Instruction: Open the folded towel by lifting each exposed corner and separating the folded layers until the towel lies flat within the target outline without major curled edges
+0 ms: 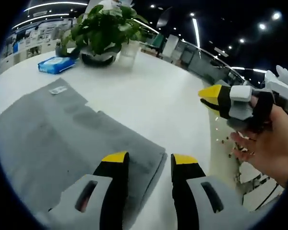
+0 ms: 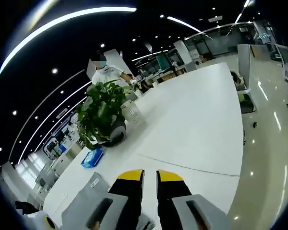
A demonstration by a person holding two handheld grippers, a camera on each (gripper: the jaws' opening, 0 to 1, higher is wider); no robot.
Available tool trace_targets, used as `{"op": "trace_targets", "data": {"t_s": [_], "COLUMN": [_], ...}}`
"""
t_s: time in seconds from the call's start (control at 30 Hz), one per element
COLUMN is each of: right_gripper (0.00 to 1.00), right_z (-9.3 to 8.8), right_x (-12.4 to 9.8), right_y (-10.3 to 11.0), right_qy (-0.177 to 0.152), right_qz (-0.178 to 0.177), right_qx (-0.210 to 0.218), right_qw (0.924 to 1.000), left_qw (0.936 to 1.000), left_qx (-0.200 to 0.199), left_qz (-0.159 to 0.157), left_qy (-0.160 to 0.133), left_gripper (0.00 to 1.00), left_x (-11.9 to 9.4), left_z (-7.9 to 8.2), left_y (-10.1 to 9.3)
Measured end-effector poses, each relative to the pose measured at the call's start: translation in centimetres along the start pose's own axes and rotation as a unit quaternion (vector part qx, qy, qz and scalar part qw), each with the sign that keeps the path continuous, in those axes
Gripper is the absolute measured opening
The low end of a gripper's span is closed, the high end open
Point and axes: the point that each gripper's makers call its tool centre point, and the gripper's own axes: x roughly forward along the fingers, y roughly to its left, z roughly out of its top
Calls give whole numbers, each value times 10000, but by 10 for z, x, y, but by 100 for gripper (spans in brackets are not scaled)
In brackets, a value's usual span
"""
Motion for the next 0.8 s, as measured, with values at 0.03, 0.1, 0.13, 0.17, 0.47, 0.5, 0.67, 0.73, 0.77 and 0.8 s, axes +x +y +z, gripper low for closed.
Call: {"op": "trace_targets", "data": {"t_s": [0.03,0.1,0.13,0.17,0.47,0.5,0.67,0.73,0.77,0.8], "right_gripper": [7,7,7,7,7,7,6,6,6,6], "right_z": [0,0,0,-1,-4,-4,-7,-8,-8,-10], "right_x": [0,0,1,1,3,4,4,4,4,5], "right_y": [0,-1,-2,-2,-1,-1,0,1,2,2], "right_qy": [-4,-9,4,16,84,94,168,186,198,229], "right_qz": [4,14,20,22,57,60,64,63,63,67], "right_qx": [11,58,86,106,127,124,67,1,-29,-88], "right_qw": [10000,10000,10000,9999,9999,9999,9998,9998,9998,9997], "left_qw": [10000,9997,9995,9993,9913,9900,9889,9885,9883,9880], "left_qx": [58,236,312,357,1275,1369,1425,1422,1433,1432], "left_qz": [-19,-37,-40,-47,245,245,367,448,472,521], "left_qy": [6,22,42,71,211,222,231,238,243,253], "left_gripper": [34,34,34,34,28,28,22,17,14,8], "left_x": [3,8,10,12,15,15,14,14,13,12], "left_z": [-1,-3,-4,-6,-12,-13,-11,-10,-10,-9], "left_y": [-1,-3,-4,-5,1,1,6,11,12,14]}}
